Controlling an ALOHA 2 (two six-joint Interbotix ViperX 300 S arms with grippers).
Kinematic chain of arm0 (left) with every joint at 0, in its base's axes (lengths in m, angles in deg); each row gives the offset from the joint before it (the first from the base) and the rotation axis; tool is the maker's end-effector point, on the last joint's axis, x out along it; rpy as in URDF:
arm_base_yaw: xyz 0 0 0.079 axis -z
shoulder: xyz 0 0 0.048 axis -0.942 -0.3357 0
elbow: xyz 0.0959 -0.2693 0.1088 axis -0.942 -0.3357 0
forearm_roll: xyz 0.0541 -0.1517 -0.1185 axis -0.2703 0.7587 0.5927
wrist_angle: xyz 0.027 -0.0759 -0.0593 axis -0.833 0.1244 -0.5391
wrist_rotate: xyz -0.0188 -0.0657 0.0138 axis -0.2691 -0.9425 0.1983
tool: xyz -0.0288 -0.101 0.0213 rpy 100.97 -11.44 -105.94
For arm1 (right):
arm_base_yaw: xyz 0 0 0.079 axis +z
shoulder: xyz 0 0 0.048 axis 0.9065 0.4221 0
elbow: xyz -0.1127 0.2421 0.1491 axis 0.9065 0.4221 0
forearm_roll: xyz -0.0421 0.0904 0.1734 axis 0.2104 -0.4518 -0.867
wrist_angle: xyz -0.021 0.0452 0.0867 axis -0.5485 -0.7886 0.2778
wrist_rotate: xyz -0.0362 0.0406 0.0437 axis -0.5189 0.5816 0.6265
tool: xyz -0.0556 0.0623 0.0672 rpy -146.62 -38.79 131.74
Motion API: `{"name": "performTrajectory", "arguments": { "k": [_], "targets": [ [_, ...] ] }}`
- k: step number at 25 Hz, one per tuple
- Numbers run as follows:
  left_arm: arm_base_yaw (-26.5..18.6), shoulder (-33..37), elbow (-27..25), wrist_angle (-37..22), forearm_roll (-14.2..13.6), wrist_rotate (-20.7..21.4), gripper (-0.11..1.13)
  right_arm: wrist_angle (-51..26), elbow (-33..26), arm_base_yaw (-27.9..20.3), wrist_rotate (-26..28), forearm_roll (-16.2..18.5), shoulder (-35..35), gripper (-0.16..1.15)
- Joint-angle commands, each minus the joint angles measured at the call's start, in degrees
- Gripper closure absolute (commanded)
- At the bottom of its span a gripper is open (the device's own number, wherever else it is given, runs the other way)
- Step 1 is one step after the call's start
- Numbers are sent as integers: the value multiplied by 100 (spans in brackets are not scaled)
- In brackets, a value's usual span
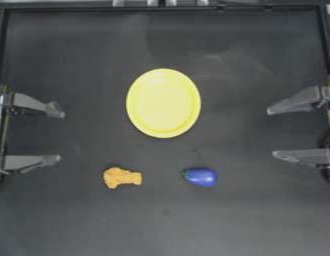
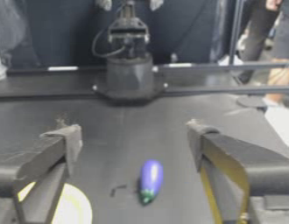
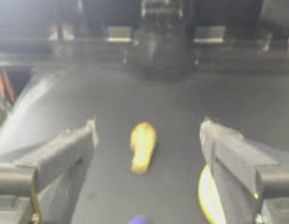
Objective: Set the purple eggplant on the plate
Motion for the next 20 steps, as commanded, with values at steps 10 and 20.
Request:
{"name": "performTrajectory", "arguments": {
  "k": [10, 20],
  "targets": [
    [-70, -18, 167, -88, 79, 0, -1, -3647, -2566, 26, 255, -237, 2408, -1],
    [-185, -9, 167, -290, 79, 0, -1, -4271, -3217, 352, 967, 220, 3858, 0]
  ]
}}
